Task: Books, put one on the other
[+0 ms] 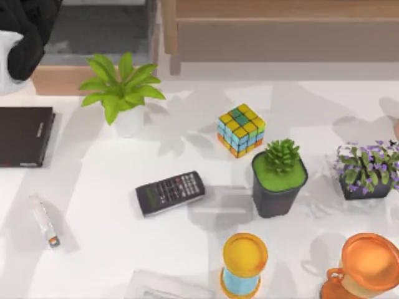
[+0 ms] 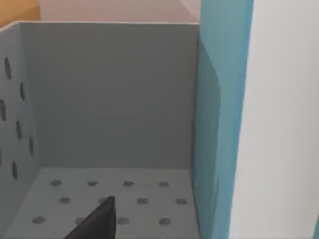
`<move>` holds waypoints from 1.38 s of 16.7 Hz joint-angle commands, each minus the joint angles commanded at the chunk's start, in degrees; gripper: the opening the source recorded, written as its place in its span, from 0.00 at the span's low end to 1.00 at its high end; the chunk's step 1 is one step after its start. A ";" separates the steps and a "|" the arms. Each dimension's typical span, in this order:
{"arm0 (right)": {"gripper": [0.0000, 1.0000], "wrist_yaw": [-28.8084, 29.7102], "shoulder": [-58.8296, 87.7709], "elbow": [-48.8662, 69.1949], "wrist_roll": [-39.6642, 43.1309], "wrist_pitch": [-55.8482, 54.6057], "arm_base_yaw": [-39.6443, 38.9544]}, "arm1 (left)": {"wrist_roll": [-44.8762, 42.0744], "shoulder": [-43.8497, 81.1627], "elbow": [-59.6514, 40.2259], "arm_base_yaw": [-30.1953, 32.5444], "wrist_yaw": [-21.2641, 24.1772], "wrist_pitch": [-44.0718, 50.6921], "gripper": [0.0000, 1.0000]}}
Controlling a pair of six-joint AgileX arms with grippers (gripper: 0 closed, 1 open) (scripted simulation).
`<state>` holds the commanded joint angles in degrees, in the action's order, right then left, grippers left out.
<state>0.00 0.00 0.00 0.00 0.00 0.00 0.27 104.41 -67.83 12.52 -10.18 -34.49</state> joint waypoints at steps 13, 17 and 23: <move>1.00 0.00 0.00 0.00 0.00 0.00 0.00 | 0.04 8.04 -8.72 0.31 -0.39 -1.32 1.00; 1.00 0.00 0.00 0.00 0.00 0.00 0.00 | 0.06 10.83 -12.71 0.03 -0.09 -0.11 1.00; 1.00 0.00 0.00 0.00 0.00 0.00 0.00 | 0.06 10.85 -12.74 0.03 -0.09 -0.10 0.77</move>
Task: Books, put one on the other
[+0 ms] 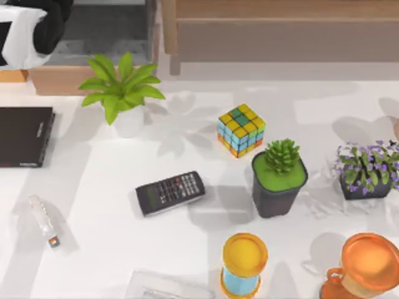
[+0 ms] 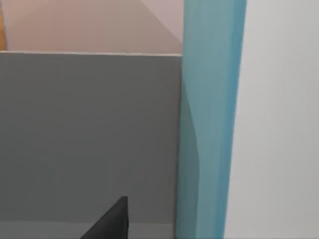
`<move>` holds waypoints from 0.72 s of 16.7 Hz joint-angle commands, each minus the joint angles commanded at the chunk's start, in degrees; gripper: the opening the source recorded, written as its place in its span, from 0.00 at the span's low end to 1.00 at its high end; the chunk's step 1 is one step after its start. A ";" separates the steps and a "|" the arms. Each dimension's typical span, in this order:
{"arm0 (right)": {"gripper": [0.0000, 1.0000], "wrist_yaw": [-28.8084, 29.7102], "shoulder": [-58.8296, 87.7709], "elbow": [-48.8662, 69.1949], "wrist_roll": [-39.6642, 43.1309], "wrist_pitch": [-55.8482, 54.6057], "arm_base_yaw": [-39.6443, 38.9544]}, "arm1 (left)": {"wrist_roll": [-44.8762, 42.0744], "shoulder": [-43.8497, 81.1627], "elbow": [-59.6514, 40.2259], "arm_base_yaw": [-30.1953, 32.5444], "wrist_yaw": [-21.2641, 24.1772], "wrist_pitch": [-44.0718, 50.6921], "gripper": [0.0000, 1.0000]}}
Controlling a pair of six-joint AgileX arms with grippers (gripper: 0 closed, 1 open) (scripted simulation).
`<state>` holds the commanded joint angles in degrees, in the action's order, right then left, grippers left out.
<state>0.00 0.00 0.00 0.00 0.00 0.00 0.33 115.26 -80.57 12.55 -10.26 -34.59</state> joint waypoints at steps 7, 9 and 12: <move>1.00 0.00 0.00 0.00 0.00 0.00 0.00 | 0.00 0.00 0.00 0.00 0.00 0.00 0.25; 1.00 0.00 0.00 0.00 0.00 0.00 0.00 | 0.00 0.00 0.00 0.00 0.00 0.00 0.10; 1.00 0.00 0.00 0.00 0.00 0.00 0.00 | 0.00 0.00 0.00 0.00 0.00 0.00 0.00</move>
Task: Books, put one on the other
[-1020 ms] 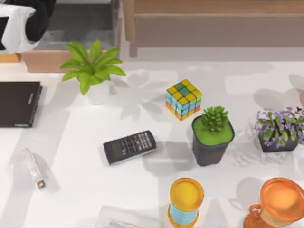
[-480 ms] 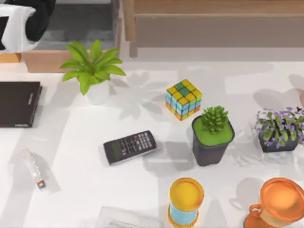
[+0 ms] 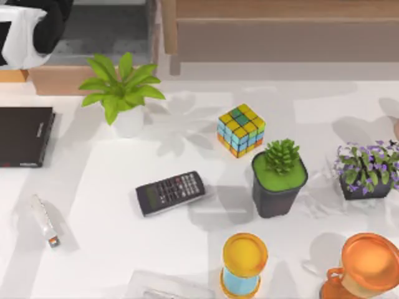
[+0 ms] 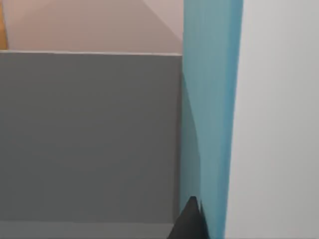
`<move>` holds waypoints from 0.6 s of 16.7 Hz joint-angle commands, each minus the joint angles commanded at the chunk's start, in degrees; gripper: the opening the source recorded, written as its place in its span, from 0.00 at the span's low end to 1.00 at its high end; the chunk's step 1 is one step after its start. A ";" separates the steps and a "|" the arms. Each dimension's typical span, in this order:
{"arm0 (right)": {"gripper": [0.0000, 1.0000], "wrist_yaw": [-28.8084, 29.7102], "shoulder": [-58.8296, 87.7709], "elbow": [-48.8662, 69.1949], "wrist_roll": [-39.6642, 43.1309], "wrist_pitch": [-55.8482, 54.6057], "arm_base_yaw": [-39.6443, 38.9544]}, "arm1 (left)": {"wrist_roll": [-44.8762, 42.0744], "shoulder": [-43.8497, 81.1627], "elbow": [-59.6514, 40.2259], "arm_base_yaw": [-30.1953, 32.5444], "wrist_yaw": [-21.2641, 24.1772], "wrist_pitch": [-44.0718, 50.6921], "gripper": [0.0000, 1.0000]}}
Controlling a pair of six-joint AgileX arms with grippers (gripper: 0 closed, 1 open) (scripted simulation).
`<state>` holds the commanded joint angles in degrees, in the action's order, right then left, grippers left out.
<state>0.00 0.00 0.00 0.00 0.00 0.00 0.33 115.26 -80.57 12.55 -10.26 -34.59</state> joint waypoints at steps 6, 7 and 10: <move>1.00 0.00 0.00 0.00 0.00 0.00 0.00 | 0.00 0.00 0.00 0.00 0.00 0.00 0.00; 1.00 0.00 0.00 0.00 0.00 0.00 0.00 | -0.08 -0.10 0.01 0.14 -0.02 0.01 0.00; 1.00 0.00 0.00 0.00 0.00 0.00 0.00 | -0.09 -1.50 0.82 0.25 -0.15 0.59 0.00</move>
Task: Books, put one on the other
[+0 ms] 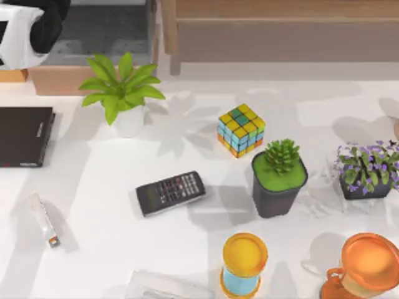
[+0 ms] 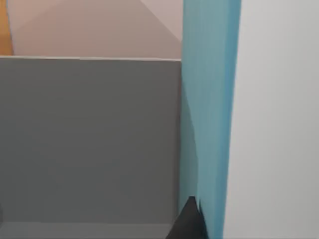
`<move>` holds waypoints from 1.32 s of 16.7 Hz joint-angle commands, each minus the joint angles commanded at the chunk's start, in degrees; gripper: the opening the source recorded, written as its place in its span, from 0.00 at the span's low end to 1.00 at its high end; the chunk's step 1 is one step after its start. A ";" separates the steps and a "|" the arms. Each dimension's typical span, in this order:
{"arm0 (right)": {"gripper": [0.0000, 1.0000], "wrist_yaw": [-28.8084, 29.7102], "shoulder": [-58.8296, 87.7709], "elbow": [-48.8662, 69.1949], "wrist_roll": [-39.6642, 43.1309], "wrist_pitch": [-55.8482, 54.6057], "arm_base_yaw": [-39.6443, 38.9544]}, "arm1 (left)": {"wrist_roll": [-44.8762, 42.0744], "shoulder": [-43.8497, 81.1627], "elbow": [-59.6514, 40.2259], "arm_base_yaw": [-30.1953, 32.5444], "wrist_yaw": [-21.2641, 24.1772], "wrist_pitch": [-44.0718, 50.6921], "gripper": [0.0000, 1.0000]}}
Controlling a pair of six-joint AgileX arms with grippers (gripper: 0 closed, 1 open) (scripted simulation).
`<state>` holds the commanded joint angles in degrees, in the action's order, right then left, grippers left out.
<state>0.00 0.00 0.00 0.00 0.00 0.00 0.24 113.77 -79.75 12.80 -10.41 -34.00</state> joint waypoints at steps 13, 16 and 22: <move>1.00 0.00 0.00 0.00 0.00 0.00 0.00 | -12.36 -11.05 8.13 -2.12 7.55 -4.33 0.00; 1.00 0.00 0.00 0.00 0.00 0.00 0.00 | -25.81 -19.79 15.61 -5.30 13.77 -7.58 0.00; 1.00 0.00 0.00 0.00 0.00 0.00 0.00 | -59.02 -33.79 34.55 -15.89 24.87 -9.71 0.00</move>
<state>0.00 0.00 0.00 0.00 0.00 0.00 -58.78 79.98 -45.20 -3.09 14.46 -43.71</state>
